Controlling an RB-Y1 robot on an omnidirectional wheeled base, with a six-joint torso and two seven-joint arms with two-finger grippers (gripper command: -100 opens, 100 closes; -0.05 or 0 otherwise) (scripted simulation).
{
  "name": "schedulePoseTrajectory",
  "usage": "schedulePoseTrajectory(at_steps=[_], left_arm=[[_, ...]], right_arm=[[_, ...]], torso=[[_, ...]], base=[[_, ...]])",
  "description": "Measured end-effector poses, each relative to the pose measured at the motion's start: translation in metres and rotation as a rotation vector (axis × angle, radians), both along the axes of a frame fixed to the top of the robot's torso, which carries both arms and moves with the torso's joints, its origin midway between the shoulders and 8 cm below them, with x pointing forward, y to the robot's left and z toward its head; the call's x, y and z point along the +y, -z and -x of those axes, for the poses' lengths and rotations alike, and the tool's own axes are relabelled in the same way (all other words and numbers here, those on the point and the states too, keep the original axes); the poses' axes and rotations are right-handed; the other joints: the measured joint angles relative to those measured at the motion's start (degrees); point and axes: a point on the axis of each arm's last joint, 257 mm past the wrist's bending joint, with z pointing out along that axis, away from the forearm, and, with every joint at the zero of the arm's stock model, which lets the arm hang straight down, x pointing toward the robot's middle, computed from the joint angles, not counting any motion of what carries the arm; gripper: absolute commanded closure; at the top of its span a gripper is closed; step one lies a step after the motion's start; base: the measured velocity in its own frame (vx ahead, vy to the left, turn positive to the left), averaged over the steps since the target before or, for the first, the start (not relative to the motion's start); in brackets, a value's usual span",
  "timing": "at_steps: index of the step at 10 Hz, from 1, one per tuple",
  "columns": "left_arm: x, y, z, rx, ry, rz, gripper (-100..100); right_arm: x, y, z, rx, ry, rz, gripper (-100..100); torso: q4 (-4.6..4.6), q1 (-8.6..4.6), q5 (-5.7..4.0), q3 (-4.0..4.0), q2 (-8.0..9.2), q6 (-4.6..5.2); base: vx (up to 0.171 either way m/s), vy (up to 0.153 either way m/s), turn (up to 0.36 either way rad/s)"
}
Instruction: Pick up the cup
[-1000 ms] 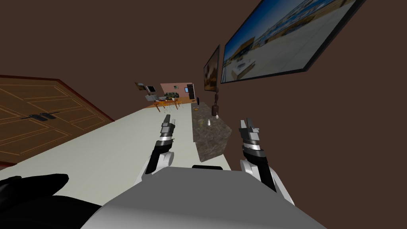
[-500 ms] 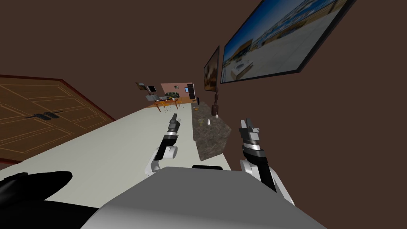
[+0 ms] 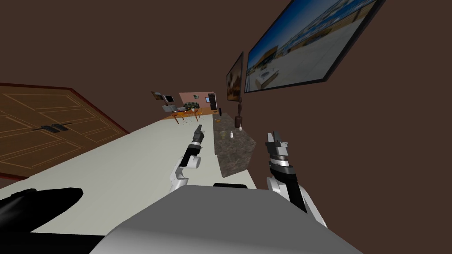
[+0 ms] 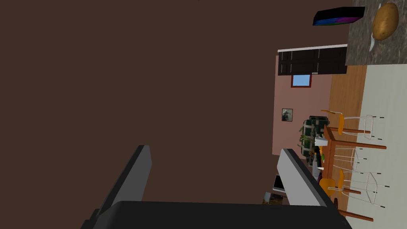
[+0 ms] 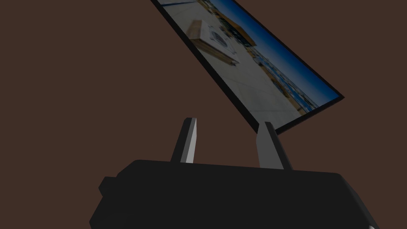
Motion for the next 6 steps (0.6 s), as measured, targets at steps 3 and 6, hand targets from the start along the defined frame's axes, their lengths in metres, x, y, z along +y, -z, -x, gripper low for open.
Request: schedulePoseTrajectory(at_steps=[3, 6], left_arm=[[-0.007, 0.017, -0.030, 0.074, 0.025, 0.018, -100], [-0.019, 0.023, -0.060, 0.141, 0.046, 0.033, -100]], right_arm=[[0.000, 0.000, 0.000, 0.000, 0.000, 0.000, 0], [0.000, 0.000, 0.000, 0.000, 0.000, 0.000, 0]], torso=[[0.00, -0.02, 0.00, 0.00, 0.01, 0.00], [0.00, -0.02, -0.01, 0.00, 0.00, 0.00]], base=[[-0.028, -0.018, 0.007], [-0.030, -0.018, 0.006]])
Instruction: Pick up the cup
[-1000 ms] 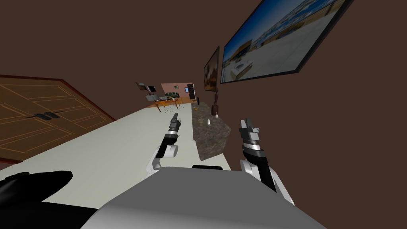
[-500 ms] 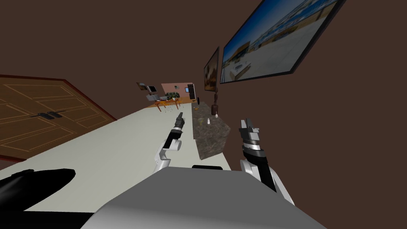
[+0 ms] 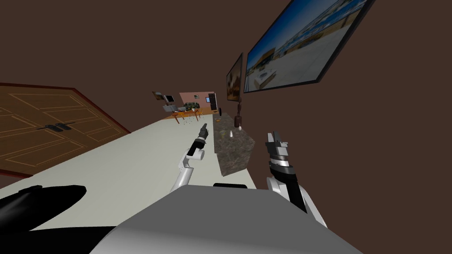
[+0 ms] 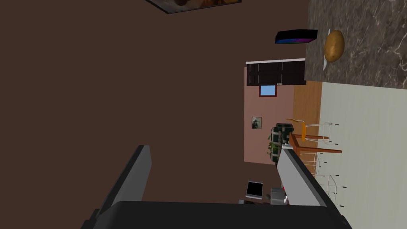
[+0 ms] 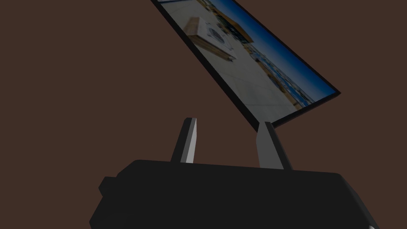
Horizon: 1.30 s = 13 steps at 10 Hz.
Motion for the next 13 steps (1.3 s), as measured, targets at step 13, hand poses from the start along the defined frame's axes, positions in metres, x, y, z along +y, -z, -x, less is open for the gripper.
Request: schedulePoseTrajectory(at_steps=[13], left_arm=[[-0.036, 0.049, -0.105, 0.320, 0.032, 0.020, -100]], right_arm=[[0.000, 0.000, 0.000, 0.000, 0.000, 0.000, 0]], torso=[[-0.01, -0.06, -0.01, -0.02, -0.04, -0.01]], base=[[-0.020, -0.022, 0.004]])
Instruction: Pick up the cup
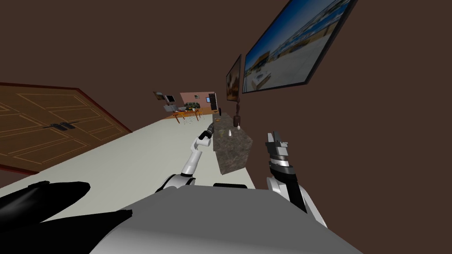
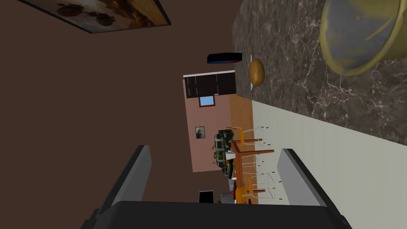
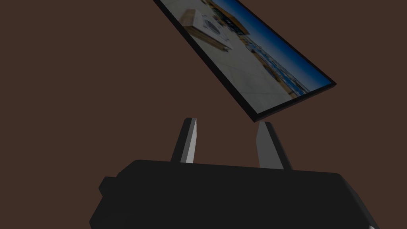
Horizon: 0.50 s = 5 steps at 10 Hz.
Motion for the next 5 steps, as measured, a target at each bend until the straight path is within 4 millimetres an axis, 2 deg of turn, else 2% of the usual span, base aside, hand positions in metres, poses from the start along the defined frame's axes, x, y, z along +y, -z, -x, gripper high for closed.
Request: schedulePoseTrajectory(at_steps=[5], left_arm=[[-0.008, 0.017, -0.025, 0.125, -0.006, -0.009, -100]], right_arm=[[0.000, 0.000, 0.000, 0.000, 0.000, 0.000, 0]], torso=[[0.00, 0.05, 0.01, -0.01, -0.02, -0.01]], base=[[-0.012, -0.026, 0.003]])
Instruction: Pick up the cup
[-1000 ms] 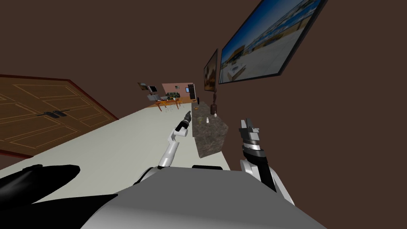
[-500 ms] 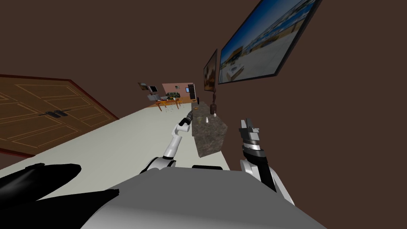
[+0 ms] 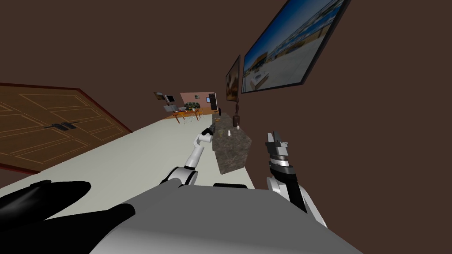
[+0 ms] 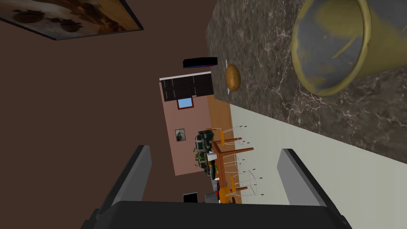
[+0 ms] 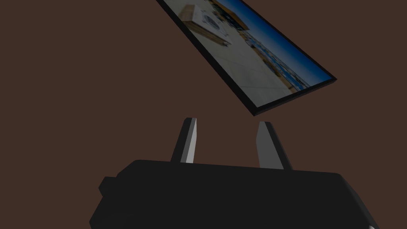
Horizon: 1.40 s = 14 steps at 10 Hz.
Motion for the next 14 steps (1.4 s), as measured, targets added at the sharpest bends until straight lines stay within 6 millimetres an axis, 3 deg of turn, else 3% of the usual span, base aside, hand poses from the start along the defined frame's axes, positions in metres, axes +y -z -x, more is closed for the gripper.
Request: schedulePoseTrajectory(at_steps=[3, 14], left_arm=[[-0.002, 0.007, -0.015, 0.076, -0.008, -0.009, -100], [0.004, 0.039, -0.039, 0.321, -0.053, -0.048, -100]], right_arm=[[0.000, 0.000, 0.000, 0.000, 0.000, 0.000, 0], [0.000, 0.000, 0.000, 0.000, 0.000, 0.000, 0]], torso=[[0.00, -0.06, -0.01, 0.00, 0.00, 0.00], [-0.02, -0.06, -0.01, -0.03, -0.05, -0.01]], base=[[-0.009, -0.031, 0.001], [0.001, -0.029, 0.000]])
